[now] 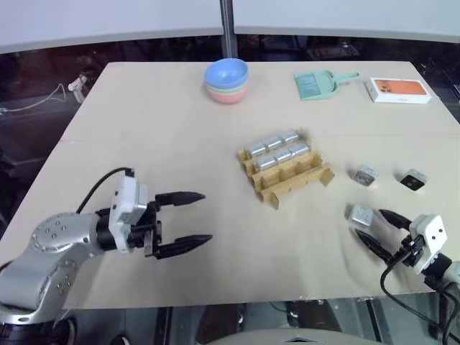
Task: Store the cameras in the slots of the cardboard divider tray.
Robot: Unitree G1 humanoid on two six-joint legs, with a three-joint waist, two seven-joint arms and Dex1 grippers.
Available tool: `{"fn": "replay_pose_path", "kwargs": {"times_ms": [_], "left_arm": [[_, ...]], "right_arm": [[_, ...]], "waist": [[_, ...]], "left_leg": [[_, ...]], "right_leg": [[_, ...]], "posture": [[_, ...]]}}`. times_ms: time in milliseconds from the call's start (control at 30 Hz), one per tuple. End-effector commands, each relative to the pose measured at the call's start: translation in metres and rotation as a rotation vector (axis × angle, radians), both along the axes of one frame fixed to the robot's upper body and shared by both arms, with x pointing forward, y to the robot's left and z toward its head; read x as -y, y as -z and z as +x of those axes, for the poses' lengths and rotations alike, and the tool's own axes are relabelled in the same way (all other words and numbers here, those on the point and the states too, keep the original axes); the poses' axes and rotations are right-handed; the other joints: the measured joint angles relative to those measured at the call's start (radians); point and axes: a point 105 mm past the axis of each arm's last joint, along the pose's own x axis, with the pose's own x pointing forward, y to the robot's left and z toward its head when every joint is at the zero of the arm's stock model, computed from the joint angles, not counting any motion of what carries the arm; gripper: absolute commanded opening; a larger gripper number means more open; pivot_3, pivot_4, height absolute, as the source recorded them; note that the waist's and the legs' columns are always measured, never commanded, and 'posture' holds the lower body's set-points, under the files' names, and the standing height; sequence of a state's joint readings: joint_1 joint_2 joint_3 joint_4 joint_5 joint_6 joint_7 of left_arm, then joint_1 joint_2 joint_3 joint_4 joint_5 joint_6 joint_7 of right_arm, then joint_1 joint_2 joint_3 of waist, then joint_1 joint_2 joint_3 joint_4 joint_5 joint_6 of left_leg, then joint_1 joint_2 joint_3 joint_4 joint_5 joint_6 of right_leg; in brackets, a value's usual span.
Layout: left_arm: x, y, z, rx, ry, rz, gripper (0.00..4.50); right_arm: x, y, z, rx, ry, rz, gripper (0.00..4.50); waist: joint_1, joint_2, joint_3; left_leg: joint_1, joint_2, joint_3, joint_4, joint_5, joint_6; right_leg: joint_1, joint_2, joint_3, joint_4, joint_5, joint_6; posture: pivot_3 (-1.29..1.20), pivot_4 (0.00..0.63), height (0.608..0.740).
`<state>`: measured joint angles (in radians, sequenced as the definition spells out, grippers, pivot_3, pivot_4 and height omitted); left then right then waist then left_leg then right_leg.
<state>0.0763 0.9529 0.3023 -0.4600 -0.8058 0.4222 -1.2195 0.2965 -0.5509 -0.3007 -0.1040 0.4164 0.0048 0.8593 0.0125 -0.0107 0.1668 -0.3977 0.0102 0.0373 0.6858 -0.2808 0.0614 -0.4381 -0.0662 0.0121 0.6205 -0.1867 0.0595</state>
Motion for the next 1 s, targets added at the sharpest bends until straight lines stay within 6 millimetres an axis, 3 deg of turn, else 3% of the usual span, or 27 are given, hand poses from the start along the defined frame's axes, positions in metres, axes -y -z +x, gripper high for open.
{"fn": "replay_pose_path", "kwargs": {"times_ms": [33, 233, 600, 633, 700, 1000], "left_arm": [[0.000, -0.024, -0.004, 0.023, 0.079, 0.030, 4.31], [-0.002, -0.038, 0.000, 0.027, 0.102, 0.068, 4.31], [-0.001, -0.035, -0.002, -0.008, 0.103, 0.079, 4.31], [-0.001, -0.034, -0.002, -0.010, 0.101, 0.082, 4.38], [-0.002, -0.032, -0.002, -0.013, 0.099, 0.087, 4.38], [-0.002, -0.029, -0.003, -0.024, 0.095, 0.087, 4.38]], "right_arm": [[0.003, 0.003, 0.003, -0.020, -0.007, -0.002, 4.50], [0.003, 0.003, 0.012, -0.015, -0.041, 0.013, 4.50], [-0.002, 0.001, 0.014, 0.003, -0.093, 0.020, 4.50], [-0.003, 0.002, 0.014, 0.004, -0.103, 0.008, 3.96], [-0.004, 0.003, 0.013, 0.004, -0.122, -0.018, 3.34], [-0.006, 0.002, 0.022, 0.038, -0.124, -0.046, 3.34]], "waist": [[0.000, 0.000, 0.000], [-0.005, -0.001, 0.000], [-0.021, -0.001, 0.000], [-0.022, -0.001, 0.000], [-0.023, -0.001, 0.000], [-0.025, -0.001, 0.000]], "left_leg": [[0.000, 0.000, 0.000, 0.000, 0.000, 0.000], [0.002, 0.000, 0.004, 0.000, 0.000, 0.000], [0.003, 0.001, 0.006, 0.000, 0.000, 0.000], [0.003, 0.001, 0.006, 0.000, 0.000, 0.000], [0.003, 0.001, 0.006, 0.000, 0.000, 0.000], [0.004, 0.001, 0.007, 0.000, 0.000, 0.000]], "right_leg": [[0.000, 0.000, 0.000, 0.000, 0.000, 0.000], [0.000, 0.002, 0.004, 0.000, 0.000, 0.000], [0.000, 0.002, 0.006, 0.002, 0.000, 0.000], [0.000, 0.002, 0.006, 0.002, 0.000, 0.000], [0.000, 0.002, 0.006, 0.002, 0.000, 0.000], [0.000, 0.002, 0.007, 0.003, 0.000, 0.000]], "posture": [[0.00, 0.150, 0.740], [0.00, 0.150, 0.740], [0.00, 0.150, 0.740], [0.00, 0.150, 0.740], [0.00, 0.150, 0.740], [0.00, 0.150, 0.740]]}}
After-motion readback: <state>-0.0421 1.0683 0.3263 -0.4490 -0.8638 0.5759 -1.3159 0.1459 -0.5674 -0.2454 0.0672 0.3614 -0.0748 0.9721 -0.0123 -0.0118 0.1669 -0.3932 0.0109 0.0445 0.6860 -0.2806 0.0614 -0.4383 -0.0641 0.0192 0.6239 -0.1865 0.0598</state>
